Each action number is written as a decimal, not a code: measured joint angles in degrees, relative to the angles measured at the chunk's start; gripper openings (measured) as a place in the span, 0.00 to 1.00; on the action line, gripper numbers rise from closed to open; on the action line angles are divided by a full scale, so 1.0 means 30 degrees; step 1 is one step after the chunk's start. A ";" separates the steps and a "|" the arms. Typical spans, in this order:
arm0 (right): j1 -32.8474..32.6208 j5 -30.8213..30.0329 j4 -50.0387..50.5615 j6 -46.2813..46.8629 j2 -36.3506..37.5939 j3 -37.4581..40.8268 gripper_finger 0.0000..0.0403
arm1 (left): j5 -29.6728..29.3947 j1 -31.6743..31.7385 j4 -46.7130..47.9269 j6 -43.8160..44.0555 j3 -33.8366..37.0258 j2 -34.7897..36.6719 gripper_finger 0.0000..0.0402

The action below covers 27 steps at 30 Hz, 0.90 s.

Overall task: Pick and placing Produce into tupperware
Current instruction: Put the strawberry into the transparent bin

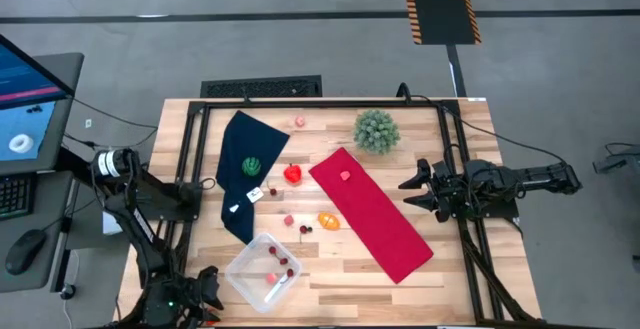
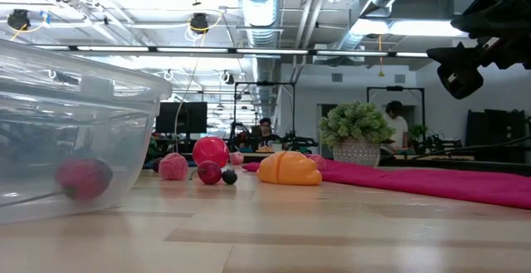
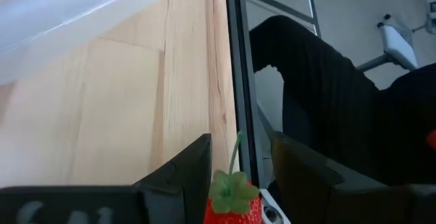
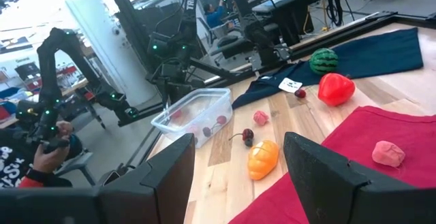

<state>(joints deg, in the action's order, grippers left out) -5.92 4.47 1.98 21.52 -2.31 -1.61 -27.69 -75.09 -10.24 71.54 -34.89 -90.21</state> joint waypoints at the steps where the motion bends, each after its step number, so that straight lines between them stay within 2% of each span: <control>1: 0.0002 0.0000 -0.0004 -0.0002 0.0007 0.0000 0.62 | -0.0004 0.0000 -0.0010 -0.0003 0.0000 0.0000 0.35; 16: 0.0000 0.0000 -0.0007 -0.0005 0.0002 0.0000 0.62 | -0.0103 0.0087 -0.1128 -0.0906 0.0015 -0.0605 0.34; 19: 0.0002 0.0000 -0.0001 -0.0004 0.0005 0.0000 0.62 | -0.0222 0.0080 -0.1122 -0.0910 0.0015 -0.0605 0.26; 24: 0.0002 0.0000 -0.0001 -0.0007 0.0007 0.0000 0.62 | -0.0395 0.0087 -0.1093 -0.1016 0.0015 -0.0605 0.04; 27: 0.0002 0.0000 -0.0006 -0.0002 0.0007 0.0000 0.62 | -0.0488 0.0080 -0.1086 -0.1075 0.0015 -0.0597 0.01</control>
<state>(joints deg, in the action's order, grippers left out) -5.91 4.47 1.96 21.51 -2.28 -1.61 -29.16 -74.85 -13.50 68.31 -34.85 -92.01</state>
